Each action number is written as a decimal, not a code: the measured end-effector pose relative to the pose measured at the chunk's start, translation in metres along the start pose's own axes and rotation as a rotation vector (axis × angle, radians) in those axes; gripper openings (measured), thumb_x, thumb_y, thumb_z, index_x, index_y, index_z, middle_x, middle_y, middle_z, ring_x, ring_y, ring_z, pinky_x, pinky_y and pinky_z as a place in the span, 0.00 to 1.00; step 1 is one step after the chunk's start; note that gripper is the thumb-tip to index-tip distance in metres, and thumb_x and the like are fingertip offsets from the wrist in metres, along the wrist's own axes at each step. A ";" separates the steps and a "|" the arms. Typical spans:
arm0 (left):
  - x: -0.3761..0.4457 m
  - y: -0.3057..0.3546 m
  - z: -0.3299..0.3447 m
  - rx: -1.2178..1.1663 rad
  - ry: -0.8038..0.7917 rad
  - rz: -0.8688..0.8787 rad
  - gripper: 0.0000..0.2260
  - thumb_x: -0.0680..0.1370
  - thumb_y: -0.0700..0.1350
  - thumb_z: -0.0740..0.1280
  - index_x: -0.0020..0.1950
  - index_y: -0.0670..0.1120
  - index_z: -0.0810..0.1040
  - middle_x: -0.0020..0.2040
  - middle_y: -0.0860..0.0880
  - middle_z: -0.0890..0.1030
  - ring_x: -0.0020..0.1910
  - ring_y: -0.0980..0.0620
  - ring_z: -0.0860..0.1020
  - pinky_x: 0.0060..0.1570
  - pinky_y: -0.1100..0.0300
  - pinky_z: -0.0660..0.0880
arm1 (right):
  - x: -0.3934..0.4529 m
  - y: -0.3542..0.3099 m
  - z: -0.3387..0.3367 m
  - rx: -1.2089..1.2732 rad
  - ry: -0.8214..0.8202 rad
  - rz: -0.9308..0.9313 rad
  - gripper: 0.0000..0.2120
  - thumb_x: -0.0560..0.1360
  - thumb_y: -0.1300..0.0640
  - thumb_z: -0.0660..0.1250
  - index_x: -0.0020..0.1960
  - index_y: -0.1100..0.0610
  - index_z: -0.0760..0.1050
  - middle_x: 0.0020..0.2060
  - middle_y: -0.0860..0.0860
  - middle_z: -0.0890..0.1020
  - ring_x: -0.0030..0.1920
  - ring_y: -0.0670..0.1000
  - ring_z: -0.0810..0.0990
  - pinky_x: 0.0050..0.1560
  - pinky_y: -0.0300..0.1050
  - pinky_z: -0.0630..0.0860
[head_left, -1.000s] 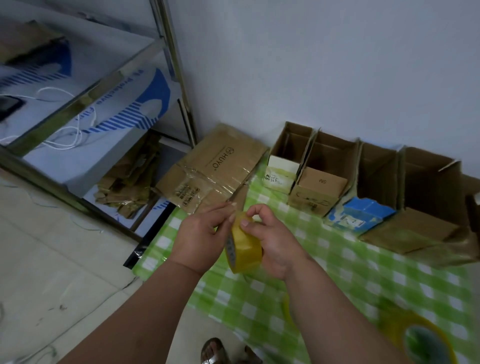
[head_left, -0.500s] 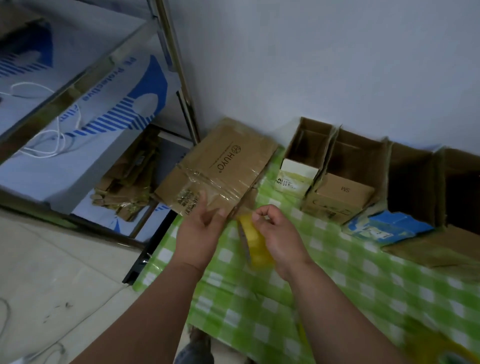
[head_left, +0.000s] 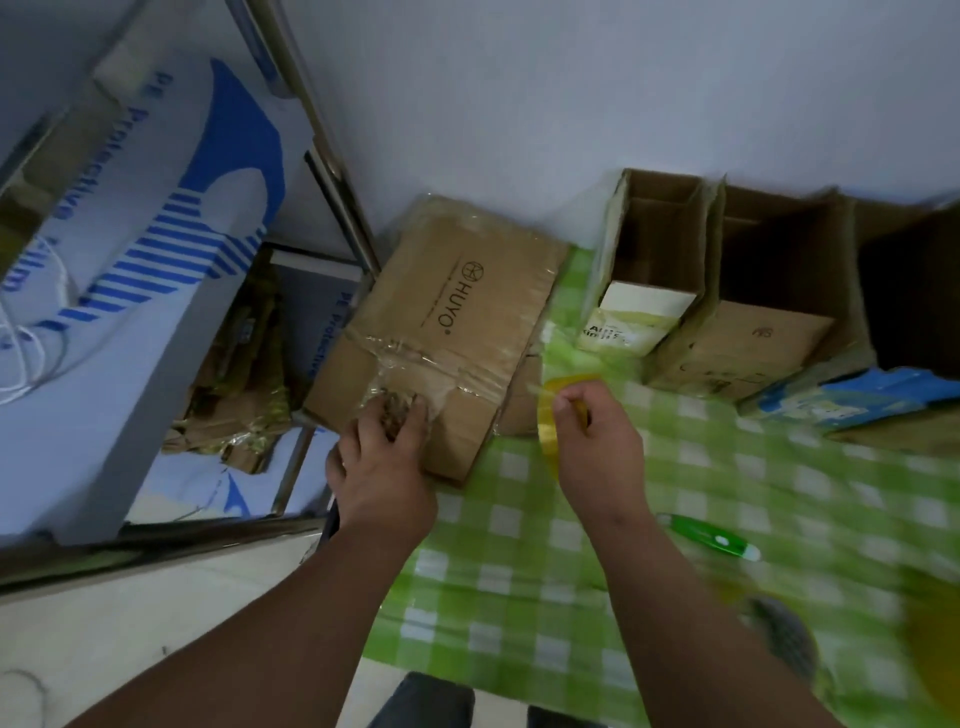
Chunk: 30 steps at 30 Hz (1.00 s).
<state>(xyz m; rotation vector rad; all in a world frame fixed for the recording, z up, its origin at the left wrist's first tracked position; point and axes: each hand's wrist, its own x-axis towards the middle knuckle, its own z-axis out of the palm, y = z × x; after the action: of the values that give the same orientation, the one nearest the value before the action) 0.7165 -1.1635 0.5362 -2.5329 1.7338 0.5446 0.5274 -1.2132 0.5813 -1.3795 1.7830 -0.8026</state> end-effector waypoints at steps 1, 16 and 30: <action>-0.001 -0.004 0.001 0.020 0.036 0.041 0.43 0.68 0.47 0.73 0.77 0.64 0.56 0.73 0.49 0.50 0.67 0.43 0.53 0.69 0.38 0.57 | 0.000 0.000 0.001 -0.013 -0.006 -0.010 0.08 0.80 0.57 0.64 0.44 0.46 0.72 0.39 0.46 0.74 0.39 0.46 0.71 0.37 0.40 0.63; -0.007 0.015 -0.088 -0.438 0.444 0.130 0.23 0.80 0.56 0.53 0.71 0.54 0.74 0.73 0.45 0.70 0.67 0.34 0.64 0.64 0.37 0.62 | -0.006 -0.007 -0.013 0.169 0.185 0.205 0.08 0.80 0.55 0.65 0.42 0.49 0.73 0.28 0.44 0.71 0.25 0.39 0.69 0.28 0.42 0.66; -0.021 0.029 -0.117 -0.508 0.274 0.183 0.15 0.83 0.46 0.61 0.68 0.47 0.77 0.67 0.43 0.74 0.66 0.40 0.66 0.64 0.56 0.60 | -0.033 -0.050 -0.044 0.301 0.343 0.000 0.09 0.80 0.52 0.63 0.42 0.42 0.71 0.33 0.43 0.74 0.34 0.44 0.72 0.36 0.42 0.67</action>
<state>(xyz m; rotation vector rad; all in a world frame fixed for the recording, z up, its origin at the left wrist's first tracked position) 0.7151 -1.1810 0.6569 -2.9116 2.1758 0.7634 0.5216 -1.1909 0.6523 -1.0918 1.8177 -1.3127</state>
